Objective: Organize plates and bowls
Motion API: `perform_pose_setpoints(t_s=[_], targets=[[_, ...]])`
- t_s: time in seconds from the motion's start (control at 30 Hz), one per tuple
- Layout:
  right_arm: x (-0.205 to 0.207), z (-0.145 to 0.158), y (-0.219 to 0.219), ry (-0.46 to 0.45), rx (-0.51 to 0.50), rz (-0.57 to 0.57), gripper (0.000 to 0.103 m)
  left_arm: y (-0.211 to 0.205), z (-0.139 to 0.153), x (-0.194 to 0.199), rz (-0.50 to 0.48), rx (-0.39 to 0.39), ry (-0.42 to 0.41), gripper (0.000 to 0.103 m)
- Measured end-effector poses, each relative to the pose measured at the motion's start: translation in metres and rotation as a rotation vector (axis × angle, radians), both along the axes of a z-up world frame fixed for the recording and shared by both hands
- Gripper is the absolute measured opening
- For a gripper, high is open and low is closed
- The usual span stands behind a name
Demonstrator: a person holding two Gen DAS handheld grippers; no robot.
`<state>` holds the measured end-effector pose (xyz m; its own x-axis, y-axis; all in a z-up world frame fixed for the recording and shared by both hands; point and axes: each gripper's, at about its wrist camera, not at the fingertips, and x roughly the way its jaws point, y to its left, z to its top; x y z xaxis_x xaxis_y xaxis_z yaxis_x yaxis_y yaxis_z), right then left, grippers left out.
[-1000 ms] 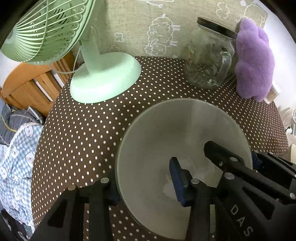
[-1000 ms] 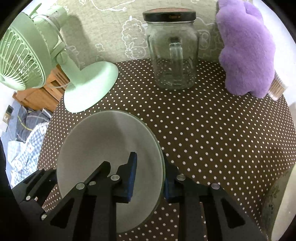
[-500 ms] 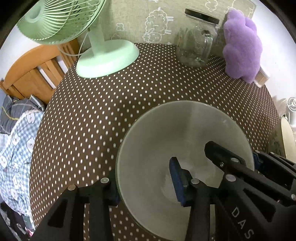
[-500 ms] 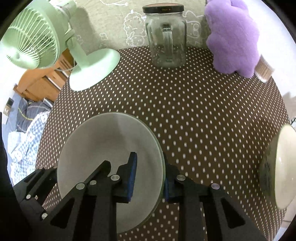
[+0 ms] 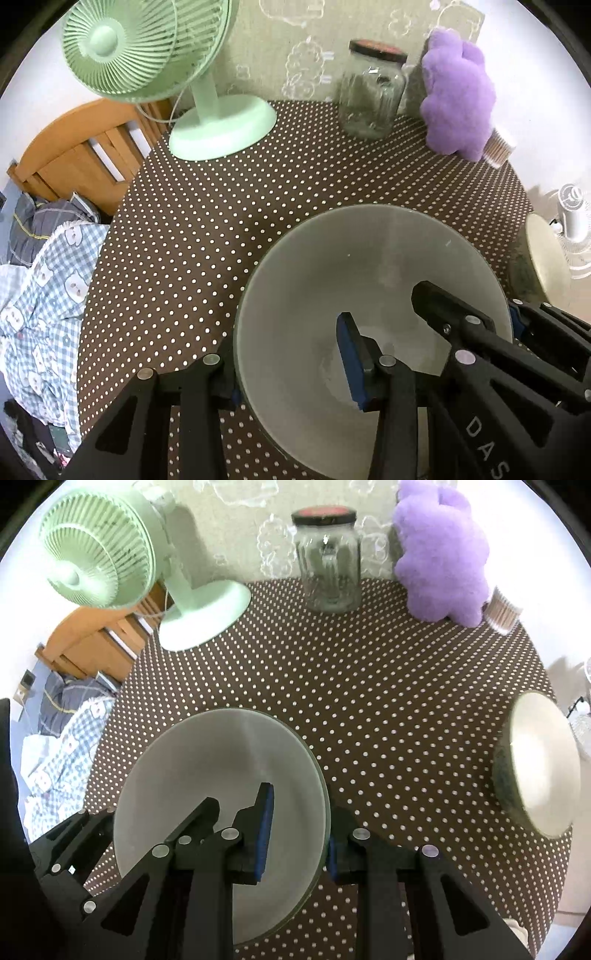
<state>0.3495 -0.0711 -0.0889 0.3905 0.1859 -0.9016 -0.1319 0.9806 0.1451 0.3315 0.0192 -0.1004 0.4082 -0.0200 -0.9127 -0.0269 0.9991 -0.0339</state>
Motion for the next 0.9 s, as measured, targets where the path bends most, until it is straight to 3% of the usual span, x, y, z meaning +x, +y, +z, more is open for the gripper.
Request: perform_pose_setpoints(t_s=[0.63,0.9], targets=[[-0.07,0.064,-0.004,-0.082,0.001,-0.063,0.027,0.005,0.065,-0.066,-0.084,0.014,-0.087,0.042],[-0.108,0.073,0.0,-0.085,-0.017,-0.109,0.027,0.008,0.065,-0.091,-0.125,-0.013,-0.085,0.042]])
